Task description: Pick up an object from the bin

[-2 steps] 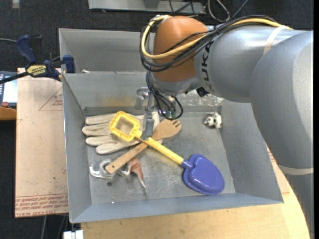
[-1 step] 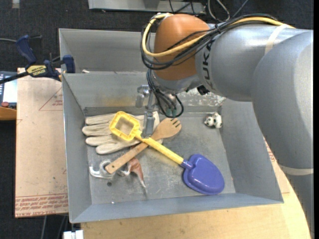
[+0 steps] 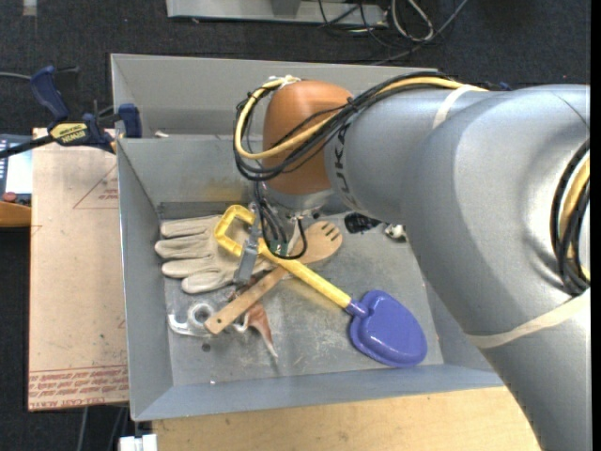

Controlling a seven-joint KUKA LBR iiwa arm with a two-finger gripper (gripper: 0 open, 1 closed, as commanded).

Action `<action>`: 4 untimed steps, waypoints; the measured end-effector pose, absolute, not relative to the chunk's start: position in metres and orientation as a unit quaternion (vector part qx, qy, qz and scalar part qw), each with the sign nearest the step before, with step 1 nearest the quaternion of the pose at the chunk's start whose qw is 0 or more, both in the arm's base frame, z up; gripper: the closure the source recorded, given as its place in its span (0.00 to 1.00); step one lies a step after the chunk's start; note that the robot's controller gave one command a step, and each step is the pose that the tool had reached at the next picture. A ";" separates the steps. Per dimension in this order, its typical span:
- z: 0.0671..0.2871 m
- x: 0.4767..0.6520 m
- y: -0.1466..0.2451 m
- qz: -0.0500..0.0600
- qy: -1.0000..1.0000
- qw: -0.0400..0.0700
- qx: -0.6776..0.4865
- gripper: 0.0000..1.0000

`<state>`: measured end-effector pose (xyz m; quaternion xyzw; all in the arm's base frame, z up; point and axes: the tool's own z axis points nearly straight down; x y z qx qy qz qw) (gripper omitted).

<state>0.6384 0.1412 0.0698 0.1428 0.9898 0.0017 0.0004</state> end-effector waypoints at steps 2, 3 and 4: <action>0.072 0.639 0.145 0.003 0.989 0.003 0.147 0.00; 0.072 0.637 0.153 0.002 0.988 0.005 0.154 0.00; 0.072 0.639 0.147 0.003 0.989 0.005 0.148 1.00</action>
Offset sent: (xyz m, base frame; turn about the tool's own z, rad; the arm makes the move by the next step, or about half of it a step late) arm -0.0001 0.0024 0.0014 0.0082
